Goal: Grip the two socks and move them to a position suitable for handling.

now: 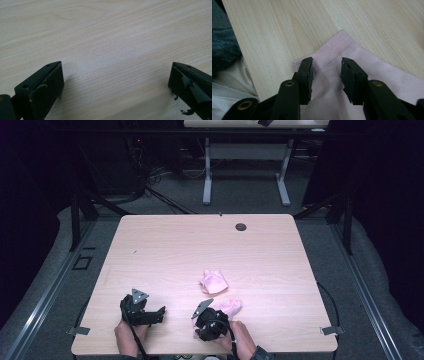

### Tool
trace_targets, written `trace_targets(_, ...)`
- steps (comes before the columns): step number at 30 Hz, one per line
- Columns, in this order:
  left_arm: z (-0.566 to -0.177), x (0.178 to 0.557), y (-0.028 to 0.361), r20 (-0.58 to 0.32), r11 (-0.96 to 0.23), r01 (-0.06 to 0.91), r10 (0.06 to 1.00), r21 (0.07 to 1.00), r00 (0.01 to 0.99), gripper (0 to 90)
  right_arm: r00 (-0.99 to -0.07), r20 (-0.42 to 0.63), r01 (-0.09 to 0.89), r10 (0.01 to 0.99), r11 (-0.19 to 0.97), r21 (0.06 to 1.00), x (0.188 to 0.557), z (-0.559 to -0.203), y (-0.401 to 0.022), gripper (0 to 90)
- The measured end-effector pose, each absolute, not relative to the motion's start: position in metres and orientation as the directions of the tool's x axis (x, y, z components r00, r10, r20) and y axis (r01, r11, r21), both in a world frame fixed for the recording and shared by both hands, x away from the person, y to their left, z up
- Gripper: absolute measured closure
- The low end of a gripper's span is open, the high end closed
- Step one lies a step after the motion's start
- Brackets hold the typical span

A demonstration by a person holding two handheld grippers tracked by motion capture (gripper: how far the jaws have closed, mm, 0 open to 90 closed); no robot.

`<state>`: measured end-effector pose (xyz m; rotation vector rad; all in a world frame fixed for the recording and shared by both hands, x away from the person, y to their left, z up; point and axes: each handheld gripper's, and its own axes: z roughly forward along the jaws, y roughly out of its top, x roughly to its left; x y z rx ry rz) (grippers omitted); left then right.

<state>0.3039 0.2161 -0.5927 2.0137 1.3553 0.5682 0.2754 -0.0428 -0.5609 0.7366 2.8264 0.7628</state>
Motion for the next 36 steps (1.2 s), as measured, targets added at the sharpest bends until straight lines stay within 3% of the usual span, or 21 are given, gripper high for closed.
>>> trace_targets(8,-0.593,0.304,0.216,0.003,-0.265,0.652,0.927,0.71,0.374,0.0,-0.871,0.033,0.433,0.49,0.733,0.525,0.28,-0.562,-0.052,82.7)
trace_targets(13,-0.593,0.304,0.216,0.004,-0.266,0.651,0.927,0.711,0.375,0.0,-0.864,0.091,0.462,0.496,0.706,0.537,0.287,-0.563,-0.06,83.7)
trace_targets(24,-0.592,0.304,0.215,0.007,-0.266,0.649,0.928,0.713,0.373,0.1,-0.816,0.173,0.494,0.552,0.509,0.705,0.291,-0.526,-0.095,83.8)
trace_targets(31,-0.586,0.294,0.206,-0.011,-0.249,0.592,0.916,0.767,0.401,0.2,-0.793,0.184,0.475,0.582,0.401,0.783,0.296,-0.498,-0.112,83.7)
trace_targets(36,-0.577,0.283,0.179,-0.012,-0.28,0.535,0.879,0.798,0.477,0.3,-0.767,0.188,0.473,0.614,0.341,0.812,0.299,-0.487,-0.12,83.6)
